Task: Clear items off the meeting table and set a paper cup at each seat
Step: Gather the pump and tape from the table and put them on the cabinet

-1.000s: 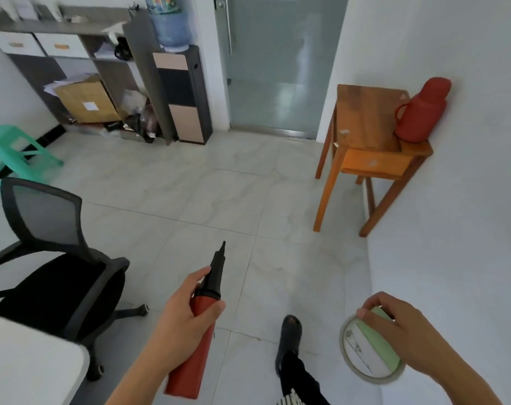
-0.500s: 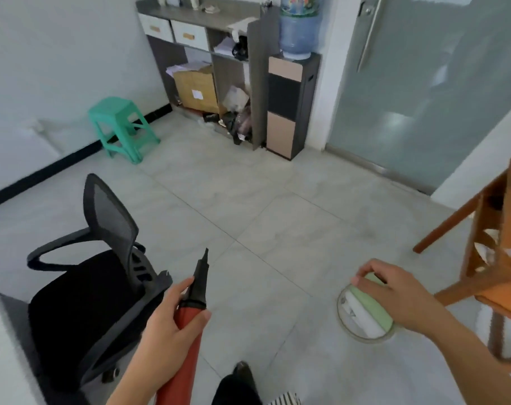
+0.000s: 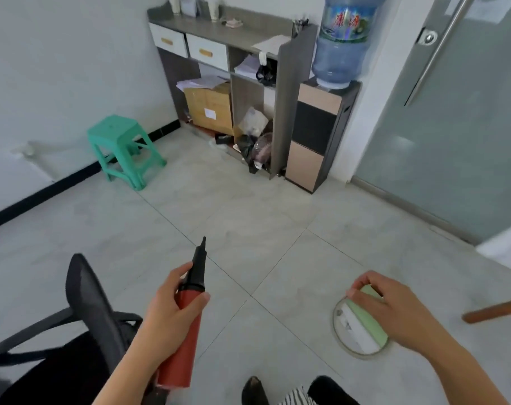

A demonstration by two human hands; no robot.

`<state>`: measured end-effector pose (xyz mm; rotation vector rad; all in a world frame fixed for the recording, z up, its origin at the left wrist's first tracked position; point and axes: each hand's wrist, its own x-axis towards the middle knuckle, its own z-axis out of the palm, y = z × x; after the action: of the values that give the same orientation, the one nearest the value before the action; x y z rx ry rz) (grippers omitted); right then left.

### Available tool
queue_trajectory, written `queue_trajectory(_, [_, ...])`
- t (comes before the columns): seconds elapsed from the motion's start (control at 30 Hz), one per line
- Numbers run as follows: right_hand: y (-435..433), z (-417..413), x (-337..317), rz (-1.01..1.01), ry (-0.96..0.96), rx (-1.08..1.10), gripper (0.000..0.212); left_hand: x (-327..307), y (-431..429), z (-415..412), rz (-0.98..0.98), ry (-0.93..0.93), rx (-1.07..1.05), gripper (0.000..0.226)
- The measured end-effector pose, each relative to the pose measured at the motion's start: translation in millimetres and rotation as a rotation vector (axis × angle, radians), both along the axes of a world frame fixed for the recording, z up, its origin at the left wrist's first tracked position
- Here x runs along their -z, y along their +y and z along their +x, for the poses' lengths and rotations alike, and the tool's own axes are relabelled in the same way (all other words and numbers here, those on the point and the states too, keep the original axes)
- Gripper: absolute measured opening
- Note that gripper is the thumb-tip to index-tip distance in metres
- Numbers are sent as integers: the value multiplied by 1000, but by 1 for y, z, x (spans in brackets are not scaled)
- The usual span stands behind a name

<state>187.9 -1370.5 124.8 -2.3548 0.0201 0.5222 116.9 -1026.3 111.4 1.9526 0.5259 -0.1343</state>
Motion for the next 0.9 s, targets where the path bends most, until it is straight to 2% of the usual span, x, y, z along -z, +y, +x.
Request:
queue_trajectory(0.13, [28, 73, -1, 21, 8, 37, 15, -10, 24, 97, 29, -63, 81, 52])
queue_trajectory(0.3, [66, 182, 21, -5, 72, -3, 16, 9, 63, 195, 11, -21, 63, 52])
queue_trajectory(0.53, [154, 400, 31, -5, 71, -134, 18, 9, 148, 336, 80, 21, -122, 52])
queue_trajectory(0.67, [231, 520, 12, -46, 2, -328, 14, 2, 198, 397, 94, -4, -246, 53])
queue_trajectory(0.9, [367, 667, 9, -42, -36, -516, 18, 28, 288, 493, 62, 33, -378, 51])
